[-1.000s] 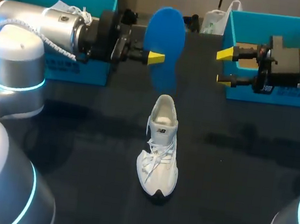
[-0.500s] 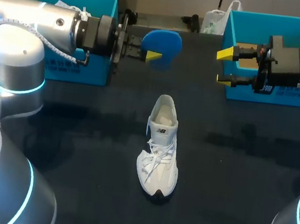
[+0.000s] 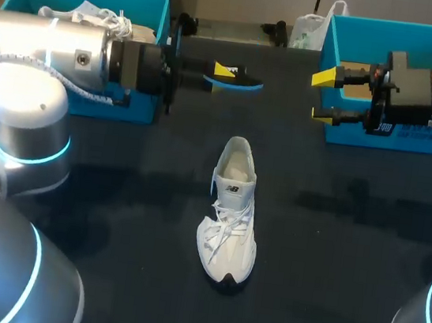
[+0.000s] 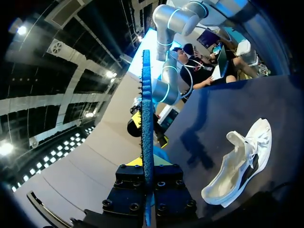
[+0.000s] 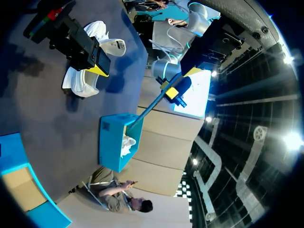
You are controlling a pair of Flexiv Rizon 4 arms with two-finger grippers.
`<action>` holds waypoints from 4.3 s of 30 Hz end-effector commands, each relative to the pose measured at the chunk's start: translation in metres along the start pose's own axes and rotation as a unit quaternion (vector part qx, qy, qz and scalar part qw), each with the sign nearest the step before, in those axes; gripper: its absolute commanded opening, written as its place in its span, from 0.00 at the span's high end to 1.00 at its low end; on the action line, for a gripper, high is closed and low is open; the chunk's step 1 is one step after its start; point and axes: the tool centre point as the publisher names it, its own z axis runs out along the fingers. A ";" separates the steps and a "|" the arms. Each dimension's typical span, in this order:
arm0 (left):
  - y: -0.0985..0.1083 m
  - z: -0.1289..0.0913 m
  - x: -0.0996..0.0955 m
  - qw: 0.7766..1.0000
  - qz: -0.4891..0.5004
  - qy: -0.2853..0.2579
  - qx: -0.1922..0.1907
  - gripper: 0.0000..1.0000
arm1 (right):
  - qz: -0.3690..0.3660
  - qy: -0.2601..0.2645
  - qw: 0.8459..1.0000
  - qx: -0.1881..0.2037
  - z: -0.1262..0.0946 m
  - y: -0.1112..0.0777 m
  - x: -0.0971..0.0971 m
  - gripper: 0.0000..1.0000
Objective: Take the shoe out of the shoebox, open the shoe tongue, remove and reinsert the insole, then place the shoe into the shoebox
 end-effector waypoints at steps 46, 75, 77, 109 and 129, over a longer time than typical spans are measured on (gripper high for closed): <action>0.040 0.024 0.001 0.915 0.399 -0.032 0.056 1.00 | -0.026 0.023 0.999 0.031 0.051 -0.001 -0.001 0.00; 0.041 0.067 0.000 0.916 0.395 -0.057 0.035 1.00 | -0.024 0.038 0.998 0.040 0.082 -0.003 -0.004 0.75; 0.041 0.068 0.000 0.916 0.394 -0.058 0.034 1.00 | -0.024 0.039 0.998 0.039 0.083 -0.003 -0.004 0.81; 0.043 0.044 -0.007 0.933 0.357 -0.043 0.013 0.00 | -0.041 0.035 0.998 0.026 0.074 0.002 -0.013 1.00; 0.057 -0.016 0.019 0.996 0.035 0.065 -0.058 0.00 | -0.243 0.013 0.970 -0.029 0.070 0.021 -0.012 1.00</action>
